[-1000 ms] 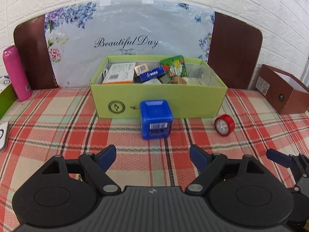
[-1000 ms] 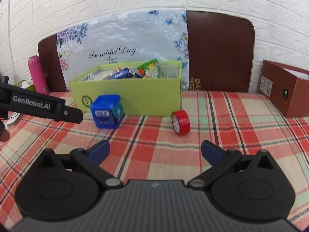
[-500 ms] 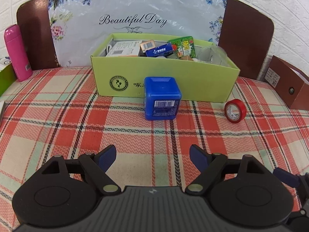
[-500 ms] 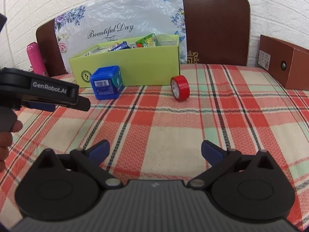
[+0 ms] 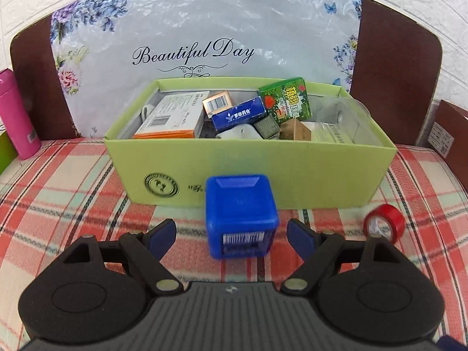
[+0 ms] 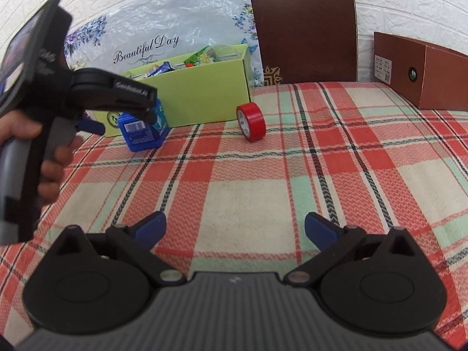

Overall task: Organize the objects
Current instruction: 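Grasp the red tape roll with the right gripper while the left grasps the blue cube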

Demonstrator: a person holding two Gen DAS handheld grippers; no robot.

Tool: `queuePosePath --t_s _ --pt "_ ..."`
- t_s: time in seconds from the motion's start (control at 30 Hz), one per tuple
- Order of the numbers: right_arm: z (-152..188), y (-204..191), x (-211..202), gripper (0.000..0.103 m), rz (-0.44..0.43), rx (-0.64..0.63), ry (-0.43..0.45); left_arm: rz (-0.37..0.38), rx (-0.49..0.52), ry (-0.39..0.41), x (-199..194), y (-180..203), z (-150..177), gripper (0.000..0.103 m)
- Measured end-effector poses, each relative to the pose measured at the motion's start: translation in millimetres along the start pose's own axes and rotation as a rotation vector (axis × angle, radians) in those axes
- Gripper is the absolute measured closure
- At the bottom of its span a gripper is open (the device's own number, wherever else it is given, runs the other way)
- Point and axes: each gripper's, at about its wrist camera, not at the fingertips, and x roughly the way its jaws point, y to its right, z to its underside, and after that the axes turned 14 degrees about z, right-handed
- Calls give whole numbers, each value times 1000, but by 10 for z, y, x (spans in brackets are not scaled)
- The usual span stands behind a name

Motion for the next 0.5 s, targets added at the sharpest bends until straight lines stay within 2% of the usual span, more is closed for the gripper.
queuePosePath --t_s 0.03,0.07,0.1,0.13,0.3,0.37,0.47,0.5 --pt "0 -3 3 0 -1 -3 0 -4 8 -2 35 6 -12 17" --pt "-2 -5 4 0 -1 -5 5 3 20 -7 56 6 -11 27" --pt "-8 -6 6 0 -2 -7 10 26 29 -12 58 -6 4 42" --pt "-25 -5 12 0 -10 -15 16 49 30 -25 50 -25 20 45" --pt "-223 -54 152 2 -7 -79 72 89 47 -51 -189 -87 202 45" --pt "-359 -81 275 8 2 -116 90 94 59 -66 -314 -110 298 45" --pt "-555 -117 502 23 29 -153 117 112 66 -78 -498 -161 441 45" --pt "-613 -127 575 32 49 -160 125 116 59 -80 -546 -187 484 45"
